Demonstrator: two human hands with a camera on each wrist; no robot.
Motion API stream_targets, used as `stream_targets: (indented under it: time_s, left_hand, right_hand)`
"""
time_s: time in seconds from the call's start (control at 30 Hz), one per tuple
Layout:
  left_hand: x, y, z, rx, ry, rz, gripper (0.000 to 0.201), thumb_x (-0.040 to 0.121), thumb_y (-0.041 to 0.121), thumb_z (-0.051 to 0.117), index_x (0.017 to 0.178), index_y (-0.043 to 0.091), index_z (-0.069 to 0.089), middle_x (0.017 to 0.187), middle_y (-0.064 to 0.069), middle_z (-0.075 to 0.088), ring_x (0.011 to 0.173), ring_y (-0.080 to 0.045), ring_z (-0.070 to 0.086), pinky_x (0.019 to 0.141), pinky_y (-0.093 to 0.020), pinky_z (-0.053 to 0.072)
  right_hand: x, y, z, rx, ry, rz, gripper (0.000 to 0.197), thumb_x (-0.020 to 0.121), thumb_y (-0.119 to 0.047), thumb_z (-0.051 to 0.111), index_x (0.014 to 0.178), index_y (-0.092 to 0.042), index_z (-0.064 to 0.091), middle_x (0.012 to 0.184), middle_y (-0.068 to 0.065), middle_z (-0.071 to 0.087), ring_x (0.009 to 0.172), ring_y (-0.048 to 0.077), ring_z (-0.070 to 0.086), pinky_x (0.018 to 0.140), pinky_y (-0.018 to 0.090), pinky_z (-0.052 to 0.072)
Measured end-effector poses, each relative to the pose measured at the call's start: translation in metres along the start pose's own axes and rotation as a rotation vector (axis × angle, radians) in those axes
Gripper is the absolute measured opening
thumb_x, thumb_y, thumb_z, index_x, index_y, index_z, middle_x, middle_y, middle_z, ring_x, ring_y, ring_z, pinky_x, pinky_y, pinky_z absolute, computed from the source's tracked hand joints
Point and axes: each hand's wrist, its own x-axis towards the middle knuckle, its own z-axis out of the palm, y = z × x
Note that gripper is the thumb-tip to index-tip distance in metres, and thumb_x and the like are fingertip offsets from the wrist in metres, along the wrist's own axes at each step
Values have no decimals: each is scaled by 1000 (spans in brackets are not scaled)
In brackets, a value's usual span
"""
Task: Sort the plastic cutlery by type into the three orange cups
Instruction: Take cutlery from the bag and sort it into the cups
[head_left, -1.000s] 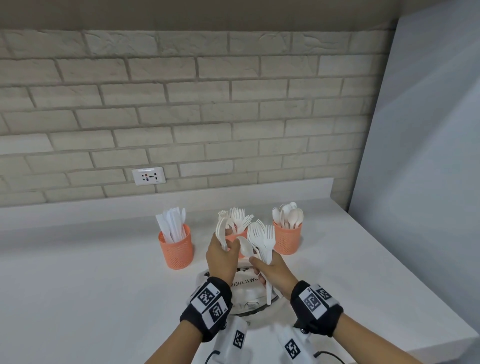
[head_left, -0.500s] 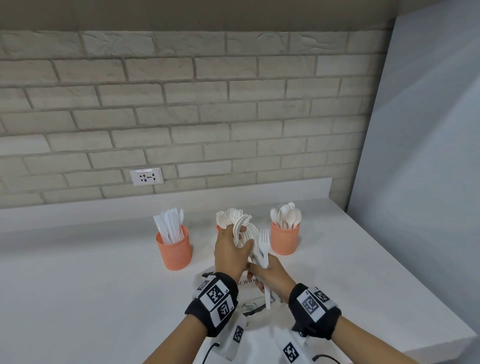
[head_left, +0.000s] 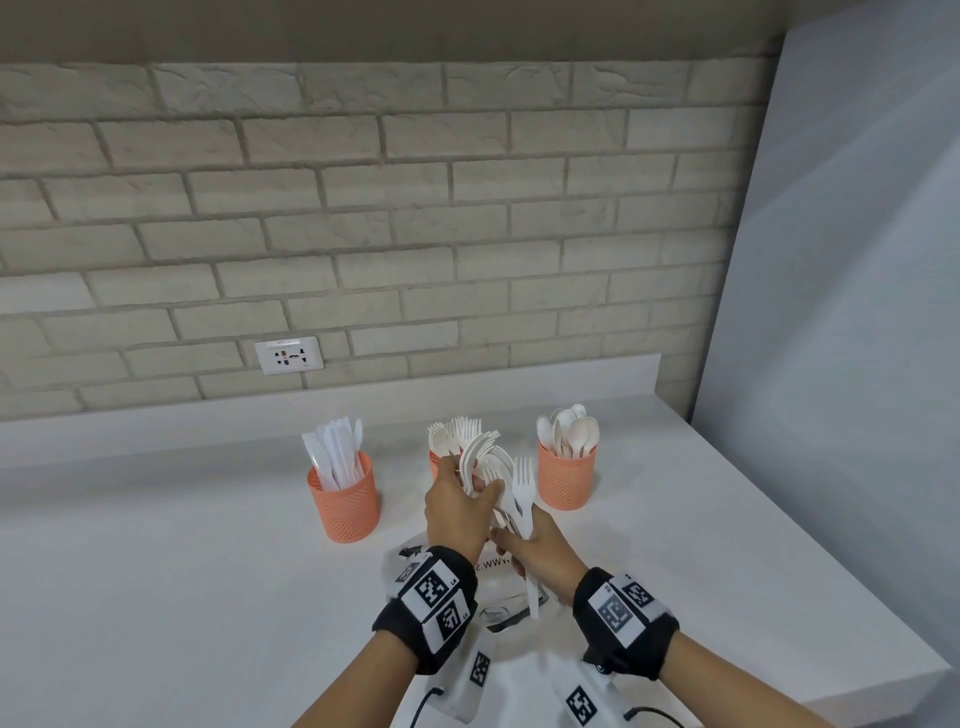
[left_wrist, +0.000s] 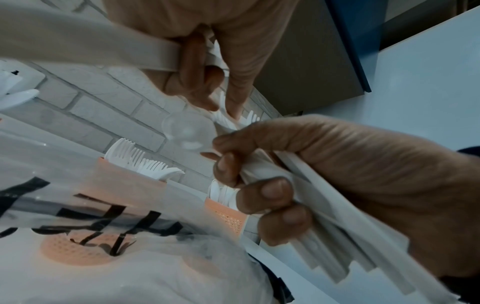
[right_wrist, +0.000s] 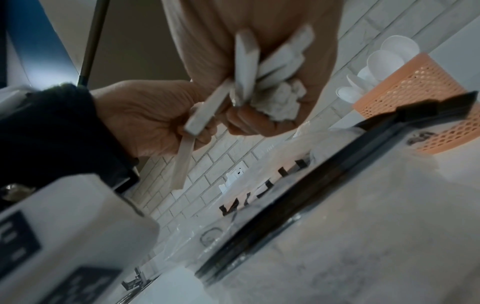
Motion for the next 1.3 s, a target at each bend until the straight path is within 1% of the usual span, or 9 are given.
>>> stream_targets:
  time_s: [0.27, 0.4, 0.53, 0.7, 0.9, 1.0, 1.13, 1.2, 1.3]
  left_hand:
    - [5, -5, 4, -28, -100, -46, 20, 79, 11, 69, 91, 12, 53, 77, 3, 55, 68, -12, 53, 61, -18, 39]
    - [7, -7, 5, -108, -153, -98, 13, 83, 8, 63, 93, 9, 56, 84, -8, 62, 78, -25, 59, 74, -35, 49]
    - [13, -6, -1, -267, 1, -143, 11, 82, 5, 63, 85, 13, 55, 83, -11, 62, 78, -27, 59, 79, -40, 50]
    - [7, -1, -6, -514, 32, -328, 11, 85, 4, 61, 95, 8, 60, 70, -2, 55, 52, -5, 55, 45, -15, 40]
    - [-4, -9, 1, -396, -116, -279, 19, 85, 9, 62, 103, 3, 62, 66, 1, 54, 53, -10, 46, 42, -16, 37]
    - [-1, -9, 5, -356, -142, -292, 18, 89, 10, 54, 104, 2, 62, 74, -2, 58, 60, -11, 50, 44, -32, 45]
    - [7, -6, 3, -488, -46, -364, 24, 91, 9, 43, 73, 7, 59, 65, -7, 60, 45, -9, 48, 35, -16, 30]
    - [14, -7, -1, -545, 28, -375, 24, 92, 10, 42, 71, 7, 54, 63, -8, 60, 35, -3, 45, 33, -15, 28]
    - [27, -8, -7, -570, 71, -389, 23, 94, 16, 44, 75, 7, 53, 60, -7, 52, 38, -9, 47, 39, -18, 37]
  right_hand:
    - [6, 12, -5, -122, 54, -10, 28, 89, -13, 55, 113, -24, 51, 82, -6, 60, 68, 6, 54, 59, 20, 40]
    - [8, 11, -7, -120, 92, -34, 35, 88, -10, 54, 115, -31, 47, 93, -11, 61, 76, 2, 55, 63, 16, 39]
    - [10, 11, -11, -146, 99, -42, 39, 86, -10, 57, 117, -29, 46, 112, -2, 62, 100, 15, 59, 78, 25, 48]
    - [10, 11, -8, -136, 84, -64, 41, 86, -8, 57, 121, -28, 47, 117, -4, 60, 108, 14, 57, 96, 30, 46]
    - [9, 6, -8, -83, 43, -59, 40, 90, -4, 53, 103, -41, 43, 101, -27, 53, 93, -8, 53, 80, 12, 44]
    - [12, 8, -6, -72, 36, -53, 40, 89, -5, 54, 111, -37, 46, 106, -15, 61, 92, -1, 57, 64, 8, 42]
    - [18, 9, -8, -83, 35, -33, 42, 85, 2, 55, 107, -35, 51, 98, -7, 64, 75, -1, 55, 53, 6, 39]
    - [18, 11, -11, -99, 30, -19, 42, 86, 1, 56, 100, -37, 49, 93, -11, 62, 73, -2, 54, 54, 6, 39]
    - [16, 15, -10, -143, 5, -18, 39, 86, -9, 61, 118, -28, 50, 112, -3, 63, 95, 8, 59, 74, 15, 46]
